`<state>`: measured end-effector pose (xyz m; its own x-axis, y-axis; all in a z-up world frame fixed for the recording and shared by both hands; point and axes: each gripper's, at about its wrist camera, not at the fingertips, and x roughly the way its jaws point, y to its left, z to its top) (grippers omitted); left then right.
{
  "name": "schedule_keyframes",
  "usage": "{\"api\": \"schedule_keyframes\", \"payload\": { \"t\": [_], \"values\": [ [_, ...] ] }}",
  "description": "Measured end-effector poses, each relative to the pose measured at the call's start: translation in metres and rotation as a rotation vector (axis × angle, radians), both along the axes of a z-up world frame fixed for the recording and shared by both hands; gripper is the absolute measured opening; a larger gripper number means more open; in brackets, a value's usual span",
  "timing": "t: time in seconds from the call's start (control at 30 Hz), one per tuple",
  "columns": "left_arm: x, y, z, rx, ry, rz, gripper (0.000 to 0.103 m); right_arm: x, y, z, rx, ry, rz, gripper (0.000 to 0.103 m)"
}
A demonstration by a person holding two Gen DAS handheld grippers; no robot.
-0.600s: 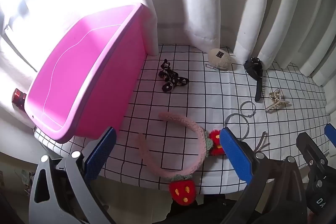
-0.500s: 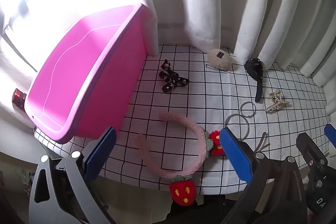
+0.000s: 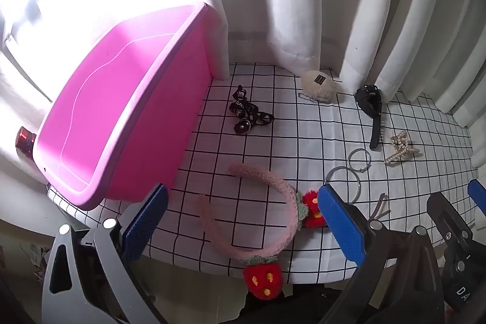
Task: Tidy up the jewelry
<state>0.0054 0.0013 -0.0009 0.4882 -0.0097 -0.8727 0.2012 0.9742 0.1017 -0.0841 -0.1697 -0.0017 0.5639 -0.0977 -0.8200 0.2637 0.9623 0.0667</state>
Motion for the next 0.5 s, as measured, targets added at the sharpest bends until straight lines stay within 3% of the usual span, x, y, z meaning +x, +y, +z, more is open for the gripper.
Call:
{"api": "schedule_keyframes", "payload": {
  "t": [0.5],
  "values": [
    [0.0023,-0.0005,0.0004,0.002,0.002,0.0,0.097,0.0008,-0.0005,0.0002,0.0,0.004,0.0,0.093]
  ]
}}
